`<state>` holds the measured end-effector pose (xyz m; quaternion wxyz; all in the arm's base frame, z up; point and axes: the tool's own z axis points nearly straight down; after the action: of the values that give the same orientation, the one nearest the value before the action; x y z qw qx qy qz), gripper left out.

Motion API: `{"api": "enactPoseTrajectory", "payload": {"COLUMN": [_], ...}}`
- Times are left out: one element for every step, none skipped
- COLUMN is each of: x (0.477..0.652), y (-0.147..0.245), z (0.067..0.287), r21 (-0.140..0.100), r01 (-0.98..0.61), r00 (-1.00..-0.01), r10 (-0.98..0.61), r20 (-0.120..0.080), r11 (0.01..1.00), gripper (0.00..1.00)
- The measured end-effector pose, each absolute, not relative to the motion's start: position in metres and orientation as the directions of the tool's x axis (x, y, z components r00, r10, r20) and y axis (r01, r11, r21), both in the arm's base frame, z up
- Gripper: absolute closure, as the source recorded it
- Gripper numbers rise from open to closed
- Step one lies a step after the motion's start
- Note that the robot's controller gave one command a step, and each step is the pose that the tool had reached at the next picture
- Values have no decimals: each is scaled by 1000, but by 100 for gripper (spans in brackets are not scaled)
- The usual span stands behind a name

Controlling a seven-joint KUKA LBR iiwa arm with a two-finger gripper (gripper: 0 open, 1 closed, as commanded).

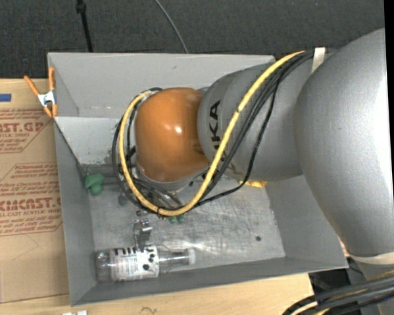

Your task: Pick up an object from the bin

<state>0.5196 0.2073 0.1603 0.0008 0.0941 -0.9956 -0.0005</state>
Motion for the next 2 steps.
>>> {"api": "enactPoseTrajectory", "payload": {"x": [504, 489], "y": [223, 245], "z": [162, 164], "r21": [-1, 1], "r01": [-230, -462], "r00": [-973, -887], "r10": [-230, -462], "r20": [-1, -1], "r11": [973, 887], "gripper": [0, 0]}}
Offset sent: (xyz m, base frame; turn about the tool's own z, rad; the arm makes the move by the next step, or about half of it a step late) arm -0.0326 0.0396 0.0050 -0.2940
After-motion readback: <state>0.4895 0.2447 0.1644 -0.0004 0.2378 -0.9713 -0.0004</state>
